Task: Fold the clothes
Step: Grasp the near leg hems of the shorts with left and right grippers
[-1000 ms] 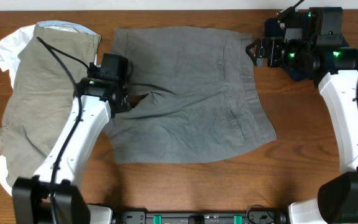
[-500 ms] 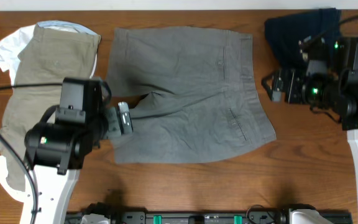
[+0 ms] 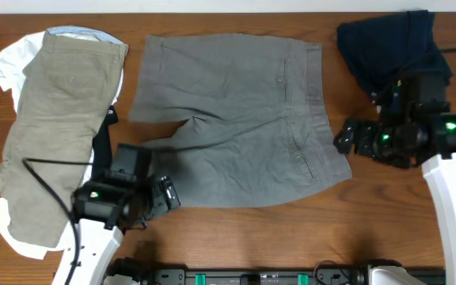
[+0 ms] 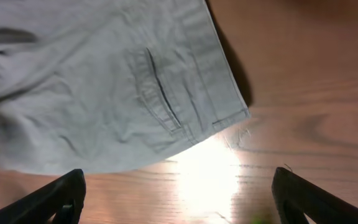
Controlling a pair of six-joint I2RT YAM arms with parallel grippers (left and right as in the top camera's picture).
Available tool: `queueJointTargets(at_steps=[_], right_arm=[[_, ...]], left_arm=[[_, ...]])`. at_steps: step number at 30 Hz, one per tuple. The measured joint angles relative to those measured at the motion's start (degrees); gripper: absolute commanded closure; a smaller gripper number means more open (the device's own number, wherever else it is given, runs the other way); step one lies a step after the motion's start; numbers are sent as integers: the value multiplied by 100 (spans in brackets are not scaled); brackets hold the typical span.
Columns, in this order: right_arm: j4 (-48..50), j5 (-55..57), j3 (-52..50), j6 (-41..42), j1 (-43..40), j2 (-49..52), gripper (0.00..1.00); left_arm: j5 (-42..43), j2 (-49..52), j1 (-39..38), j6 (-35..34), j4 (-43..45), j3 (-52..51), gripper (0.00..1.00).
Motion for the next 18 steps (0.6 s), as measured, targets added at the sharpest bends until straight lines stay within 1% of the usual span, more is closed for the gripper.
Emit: queueJointTargets(at_steps=[4, 7, 8, 10, 15, 18], right_arm=[[466, -83, -638, 92, 0, 11, 5], [809, -205, -1021, 138, 0, 13, 5], [911, -240, -1121, 151, 0, 15, 6], [1108, -291, -1314, 155, 0, 15, 5], [1366, -356, -1593, 168, 0, 17, 6], [1451, -376, -1622, 168, 0, 17, 6]], left_arm=[[-7, 0, 0, -293, 341, -566, 2], [-116, 0, 0, -525, 811, -890, 0], [-162, 0, 0, -575, 990, -1001, 2], [-212, 0, 0, -684, 1447, -1290, 6], [-293, 0, 0, -802, 2470, -1996, 14], [-306, 7, 0, -793, 2986, -2166, 28]])
